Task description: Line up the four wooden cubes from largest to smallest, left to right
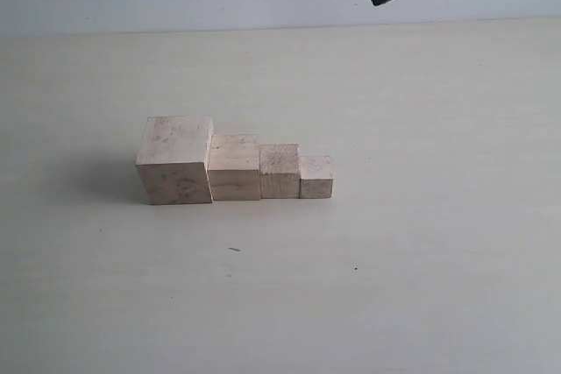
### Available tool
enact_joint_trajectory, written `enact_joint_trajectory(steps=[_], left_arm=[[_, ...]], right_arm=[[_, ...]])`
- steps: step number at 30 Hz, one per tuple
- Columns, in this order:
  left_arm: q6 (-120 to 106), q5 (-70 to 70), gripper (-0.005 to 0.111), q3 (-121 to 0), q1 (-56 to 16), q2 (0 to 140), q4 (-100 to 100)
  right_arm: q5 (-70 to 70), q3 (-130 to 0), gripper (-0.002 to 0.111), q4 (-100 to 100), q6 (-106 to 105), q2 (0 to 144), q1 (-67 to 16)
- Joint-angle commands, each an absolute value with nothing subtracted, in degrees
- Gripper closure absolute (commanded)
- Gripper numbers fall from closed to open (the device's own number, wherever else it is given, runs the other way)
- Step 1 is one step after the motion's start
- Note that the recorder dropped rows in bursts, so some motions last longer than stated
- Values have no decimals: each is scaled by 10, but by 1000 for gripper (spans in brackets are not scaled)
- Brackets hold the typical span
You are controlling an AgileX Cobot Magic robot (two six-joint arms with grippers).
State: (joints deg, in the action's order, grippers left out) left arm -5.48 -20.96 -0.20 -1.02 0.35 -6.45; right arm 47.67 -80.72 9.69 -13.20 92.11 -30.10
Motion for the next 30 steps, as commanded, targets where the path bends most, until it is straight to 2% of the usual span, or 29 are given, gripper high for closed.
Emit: enact_joint_trajectory(steps=[1,8,11,16,30], left_arm=[[-55,-203,107,0,-13,0,-64],[-55,-203,107,0,-13,0,-64],[-55,-203,107,0,-13,0,-64],[-55,-203,107,0,-13,0,-64],[-55,-203,107,0,-13,0,-64]], right_arm=[[464,-758,108,112,-68,838,-300],[330,-580,108,135,10,644,-300],[347,-537,108,135,31,572,-300],[441,-530,108,135,29,474,-300],[423,-530,108,129,28,270,-300]])
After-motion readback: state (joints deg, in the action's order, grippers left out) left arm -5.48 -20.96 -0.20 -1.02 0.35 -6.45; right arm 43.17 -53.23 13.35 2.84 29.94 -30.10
